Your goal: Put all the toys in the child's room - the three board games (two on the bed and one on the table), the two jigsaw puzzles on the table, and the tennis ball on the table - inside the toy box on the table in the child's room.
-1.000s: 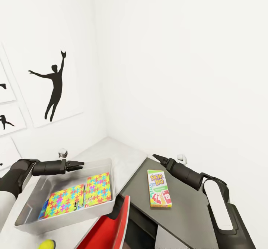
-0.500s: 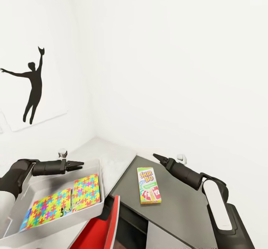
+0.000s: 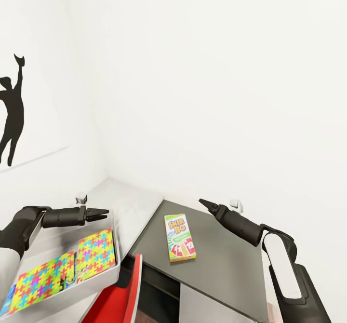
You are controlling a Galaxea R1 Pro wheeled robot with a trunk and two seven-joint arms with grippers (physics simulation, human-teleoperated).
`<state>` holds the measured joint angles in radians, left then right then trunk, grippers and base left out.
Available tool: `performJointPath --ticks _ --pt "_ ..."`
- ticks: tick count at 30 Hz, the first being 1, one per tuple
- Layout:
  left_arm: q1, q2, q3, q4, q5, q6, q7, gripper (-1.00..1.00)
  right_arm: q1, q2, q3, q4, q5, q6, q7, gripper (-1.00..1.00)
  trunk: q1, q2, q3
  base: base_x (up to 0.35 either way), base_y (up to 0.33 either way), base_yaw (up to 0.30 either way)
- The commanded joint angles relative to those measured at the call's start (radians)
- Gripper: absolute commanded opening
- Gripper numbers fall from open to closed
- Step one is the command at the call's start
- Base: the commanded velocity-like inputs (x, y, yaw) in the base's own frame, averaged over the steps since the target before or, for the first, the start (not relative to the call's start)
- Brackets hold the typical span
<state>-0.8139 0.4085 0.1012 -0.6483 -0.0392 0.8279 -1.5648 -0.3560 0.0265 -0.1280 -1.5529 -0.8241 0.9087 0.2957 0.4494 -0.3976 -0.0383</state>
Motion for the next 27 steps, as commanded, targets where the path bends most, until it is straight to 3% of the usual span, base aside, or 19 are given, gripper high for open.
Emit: performJointPath --ticks 1,7,15,27 --pt "-0.001 0.000 0.001 -0.001 -0.004 0.011 -0.006 1.00 -0.001 0.001 -0.003 0.000 0.006 0.006 0.008 1.00 0.001 -0.002 -0.004 0.000 0.000 -0.211" --pt "0.000 0.001 -0.001 -0.039 0.000 0.012 -0.006 1.00 -0.001 0.001 -0.004 0.000 0.006 0.007 0.008 1.00 0.001 -0.002 -0.010 0.000 0.000 -0.205" --pt "0.041 0.000 -0.001 -0.208 0.002 0.060 -0.006 1.00 -0.001 0.001 -0.004 0.001 0.006 0.006 0.008 1.00 0.001 -0.002 -0.020 0.000 0.000 -0.161" --pt "0.057 -0.002 -0.003 -0.242 0.002 0.071 -0.006 1.00 -0.001 0.001 -0.004 0.001 0.006 0.006 0.008 1.00 0.001 -0.002 -0.034 0.000 0.000 -0.146"
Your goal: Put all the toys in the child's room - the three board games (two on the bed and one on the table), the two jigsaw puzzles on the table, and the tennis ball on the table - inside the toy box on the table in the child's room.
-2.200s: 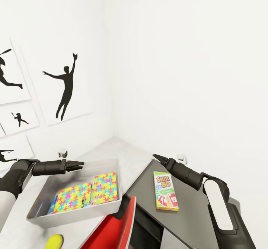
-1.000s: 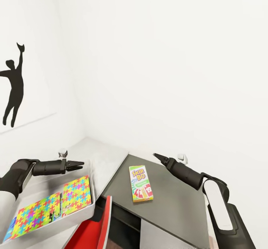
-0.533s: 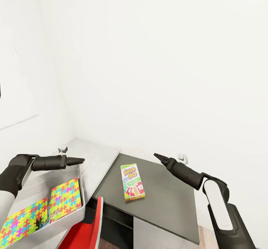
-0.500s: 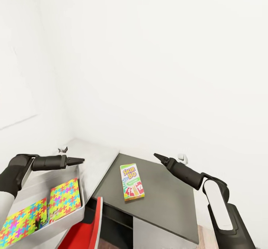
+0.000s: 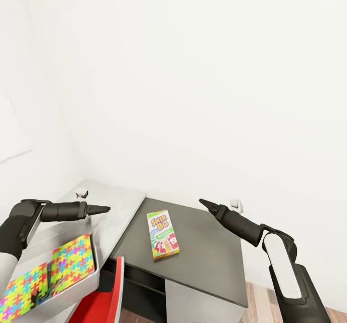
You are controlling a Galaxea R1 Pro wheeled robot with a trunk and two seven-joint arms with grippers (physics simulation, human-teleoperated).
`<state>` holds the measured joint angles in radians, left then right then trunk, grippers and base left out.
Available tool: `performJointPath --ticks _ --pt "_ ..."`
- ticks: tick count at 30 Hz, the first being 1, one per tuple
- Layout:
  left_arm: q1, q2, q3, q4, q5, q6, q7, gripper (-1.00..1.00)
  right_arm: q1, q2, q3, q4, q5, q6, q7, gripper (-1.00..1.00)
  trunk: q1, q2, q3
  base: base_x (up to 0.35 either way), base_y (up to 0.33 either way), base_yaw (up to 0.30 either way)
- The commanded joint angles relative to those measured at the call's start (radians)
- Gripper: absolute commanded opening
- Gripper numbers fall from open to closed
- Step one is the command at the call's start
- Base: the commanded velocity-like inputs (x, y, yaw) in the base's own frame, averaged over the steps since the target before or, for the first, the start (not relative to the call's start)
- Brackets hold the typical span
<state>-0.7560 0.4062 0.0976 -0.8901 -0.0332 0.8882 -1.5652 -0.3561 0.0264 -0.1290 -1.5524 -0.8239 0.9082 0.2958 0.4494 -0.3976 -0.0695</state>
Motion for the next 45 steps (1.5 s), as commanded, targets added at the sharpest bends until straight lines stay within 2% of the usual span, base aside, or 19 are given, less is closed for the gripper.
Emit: performJointPath --ticks 1,15,45 --pt "-0.001 -0.001 0.001 -0.001 -0.004 0.011 -0.006 1.00 -0.001 0.001 -0.003 0.000 0.006 0.006 0.008 1.00 0.001 -0.002 -0.004 0.000 0.000 -0.145" --pt "0.000 -0.003 0.001 0.000 -0.006 0.011 -0.006 1.00 -0.001 0.001 -0.002 0.000 0.006 0.006 0.007 1.00 0.001 -0.002 -0.020 0.000 0.000 -0.144" --pt "0.000 -0.036 -0.001 0.002 -0.015 0.009 -0.006 1.00 -0.001 0.001 -0.003 0.000 0.006 0.006 0.007 1.00 0.001 -0.002 -0.055 0.000 0.000 -0.143"
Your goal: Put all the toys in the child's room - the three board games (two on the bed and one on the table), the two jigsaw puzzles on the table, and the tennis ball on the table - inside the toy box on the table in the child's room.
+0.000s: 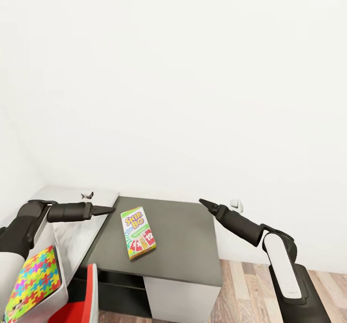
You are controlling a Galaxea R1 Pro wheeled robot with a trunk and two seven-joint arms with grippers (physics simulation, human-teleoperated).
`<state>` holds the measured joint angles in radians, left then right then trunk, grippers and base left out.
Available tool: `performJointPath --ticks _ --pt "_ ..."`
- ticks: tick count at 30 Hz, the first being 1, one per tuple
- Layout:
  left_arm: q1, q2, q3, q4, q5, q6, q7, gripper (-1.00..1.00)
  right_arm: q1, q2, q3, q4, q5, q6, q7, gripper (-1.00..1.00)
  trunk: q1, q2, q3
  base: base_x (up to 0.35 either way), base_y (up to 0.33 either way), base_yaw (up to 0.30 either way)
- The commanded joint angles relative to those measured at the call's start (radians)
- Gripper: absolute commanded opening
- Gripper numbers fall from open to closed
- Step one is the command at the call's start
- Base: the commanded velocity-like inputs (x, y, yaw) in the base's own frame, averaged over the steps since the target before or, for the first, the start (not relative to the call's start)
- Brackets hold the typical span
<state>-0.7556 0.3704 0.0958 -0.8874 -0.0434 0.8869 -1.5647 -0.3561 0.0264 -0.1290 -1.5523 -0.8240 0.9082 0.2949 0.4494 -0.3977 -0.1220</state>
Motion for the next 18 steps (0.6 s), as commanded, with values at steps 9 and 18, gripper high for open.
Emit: performJointPath --ticks 9,18 --pt "-0.001 -0.004 0.001 0.001 -0.006 0.009 -0.006 1.00 -0.001 0.001 -0.003 0.000 0.006 0.006 0.008 1.00 0.001 -0.002 -0.013 0.000 0.000 -0.141" --pt "-0.001 -0.004 0.000 0.001 -0.006 0.006 -0.006 1.00 -0.001 0.001 -0.024 0.000 0.006 0.007 0.009 1.00 0.001 -0.002 -0.023 0.000 0.000 -0.135"
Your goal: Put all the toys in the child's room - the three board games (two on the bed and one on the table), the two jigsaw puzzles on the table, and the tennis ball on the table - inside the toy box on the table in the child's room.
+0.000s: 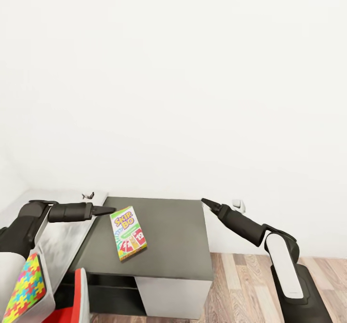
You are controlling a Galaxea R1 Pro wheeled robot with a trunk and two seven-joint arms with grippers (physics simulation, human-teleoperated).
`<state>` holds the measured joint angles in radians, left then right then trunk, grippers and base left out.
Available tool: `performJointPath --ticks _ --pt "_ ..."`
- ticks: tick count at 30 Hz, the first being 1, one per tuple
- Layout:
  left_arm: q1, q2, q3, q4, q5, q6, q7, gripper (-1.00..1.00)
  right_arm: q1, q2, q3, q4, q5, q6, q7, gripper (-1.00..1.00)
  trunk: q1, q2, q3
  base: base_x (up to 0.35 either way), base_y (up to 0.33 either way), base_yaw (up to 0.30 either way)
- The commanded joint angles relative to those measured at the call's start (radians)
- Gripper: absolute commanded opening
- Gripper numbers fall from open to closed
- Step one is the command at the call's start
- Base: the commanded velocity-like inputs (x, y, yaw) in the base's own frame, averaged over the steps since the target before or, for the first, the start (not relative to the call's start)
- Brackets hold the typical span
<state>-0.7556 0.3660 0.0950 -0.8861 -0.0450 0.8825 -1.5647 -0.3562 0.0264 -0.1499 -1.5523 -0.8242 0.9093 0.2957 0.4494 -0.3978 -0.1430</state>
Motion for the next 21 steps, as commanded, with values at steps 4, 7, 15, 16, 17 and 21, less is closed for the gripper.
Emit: performJointPath --ticks 4,7,15,16,17,21 --pt "-0.001 -0.004 0.001 0.000 -0.006 0.010 -0.006 1.00 -0.001 0.001 -0.006 0.000 0.006 0.006 0.008 1.00 0.001 -0.002 -0.007 0.000 0.000 -0.126" --pt "-0.001 -0.006 0.001 0.001 -0.007 0.009 -0.006 1.00 -0.001 0.001 -0.006 0.000 0.006 0.006 0.008 1.00 0.001 -0.002 -0.010 0.000 0.000 -0.122" --pt "-0.001 -0.008 0.002 0.002 -0.009 0.013 -0.006 1.00 -0.001 0.001 -0.007 0.000 0.005 0.007 0.008 1.00 0.001 -0.002 -0.020 0.000 0.000 -0.113" --pt "-0.001 -0.009 0.002 0.002 -0.011 0.014 -0.006 1.00 -0.001 0.001 -0.007 0.000 0.006 0.007 0.008 1.00 0.001 -0.002 -0.021 0.000 0.000 -0.094" --pt "-0.001 -0.009 0.002 0.002 -0.013 0.015 -0.006 1.00 -0.001 0.001 -0.008 0.000 0.006 0.007 0.008 1.00 0.001 -0.002 -0.022 0.000 0.000 -0.090" --pt "-0.001 -0.009 0.003 0.002 -0.017 0.019 0.040 1.00 -0.001 0.001 -0.008 0.000 0.007 0.005 0.008 1.00 0.001 -0.002 -0.026 0.000 0.000 -0.055"
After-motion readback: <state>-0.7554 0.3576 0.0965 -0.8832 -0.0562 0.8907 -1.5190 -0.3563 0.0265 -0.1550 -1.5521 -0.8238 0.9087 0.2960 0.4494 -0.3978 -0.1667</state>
